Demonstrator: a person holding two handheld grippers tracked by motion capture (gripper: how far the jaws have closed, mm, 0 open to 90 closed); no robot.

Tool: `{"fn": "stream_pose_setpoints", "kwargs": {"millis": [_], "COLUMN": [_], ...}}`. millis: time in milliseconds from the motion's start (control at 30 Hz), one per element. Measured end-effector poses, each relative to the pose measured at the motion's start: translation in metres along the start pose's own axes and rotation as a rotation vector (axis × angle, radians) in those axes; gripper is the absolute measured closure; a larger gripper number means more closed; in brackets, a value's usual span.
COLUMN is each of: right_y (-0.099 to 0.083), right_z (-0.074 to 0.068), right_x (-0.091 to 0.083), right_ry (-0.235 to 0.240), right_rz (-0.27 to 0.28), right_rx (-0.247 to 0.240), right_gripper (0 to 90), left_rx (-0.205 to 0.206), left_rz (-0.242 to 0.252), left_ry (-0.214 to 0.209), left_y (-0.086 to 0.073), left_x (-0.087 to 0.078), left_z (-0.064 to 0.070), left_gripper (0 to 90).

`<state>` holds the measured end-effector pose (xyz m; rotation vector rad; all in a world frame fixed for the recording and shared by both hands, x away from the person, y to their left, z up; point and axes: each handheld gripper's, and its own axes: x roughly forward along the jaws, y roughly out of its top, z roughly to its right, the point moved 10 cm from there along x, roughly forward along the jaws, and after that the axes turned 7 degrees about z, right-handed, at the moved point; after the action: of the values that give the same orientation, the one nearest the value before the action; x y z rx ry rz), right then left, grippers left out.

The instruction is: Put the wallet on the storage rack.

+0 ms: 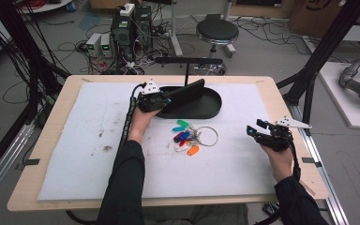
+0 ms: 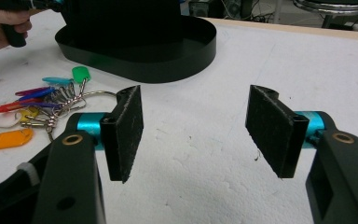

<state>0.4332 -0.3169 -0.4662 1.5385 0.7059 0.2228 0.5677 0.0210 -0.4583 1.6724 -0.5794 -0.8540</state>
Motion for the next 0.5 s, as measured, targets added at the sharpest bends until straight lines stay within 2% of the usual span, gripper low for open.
{"fn": "stream_pose_setpoints", "kwargs": {"millis": [167, 233, 300, 333, 367, 500], "right_y": [0.0, 0.0, 0.0, 0.0, 0.0, 0.0], "right_z": [0.0, 0.0, 0.0, 0.0, 0.0, 0.0], "right_x": [0.0, 0.0, 0.0, 0.0, 0.0, -0.001], "right_ry": [0.0, 0.0, 0.0, 0.0, -0.001, -0.002], "right_rz": [0.001, 0.001, 0.0, 0.0, -0.001, -0.001], "right_rx": [-0.001, -0.001, 0.002, 0.002, 0.003, 0.002], "right_gripper": [37.4, 37.4, 37.4, 37.4, 37.4, 37.4], "left_rx": [0.02, 0.014, -0.012, -0.017, -0.021, -0.012], "left_rz": [-0.019, -0.024, -0.026, -0.031, -0.036, -0.046], "left_ry": [0.019, 0.044, 0.062, 0.071, 0.075, 0.095], "left_y": [0.001, 0.003, 0.004, 0.004, 0.004, 0.011], "left_x": [0.001, 0.001, -0.001, -0.002, -0.002, -0.012], "left_z": [0.002, 0.001, 0.0, -0.001, -0.001, 0.0], "left_gripper": [64.9, 56.6, 44.7, 44.7, 36.8, 31.3]}}
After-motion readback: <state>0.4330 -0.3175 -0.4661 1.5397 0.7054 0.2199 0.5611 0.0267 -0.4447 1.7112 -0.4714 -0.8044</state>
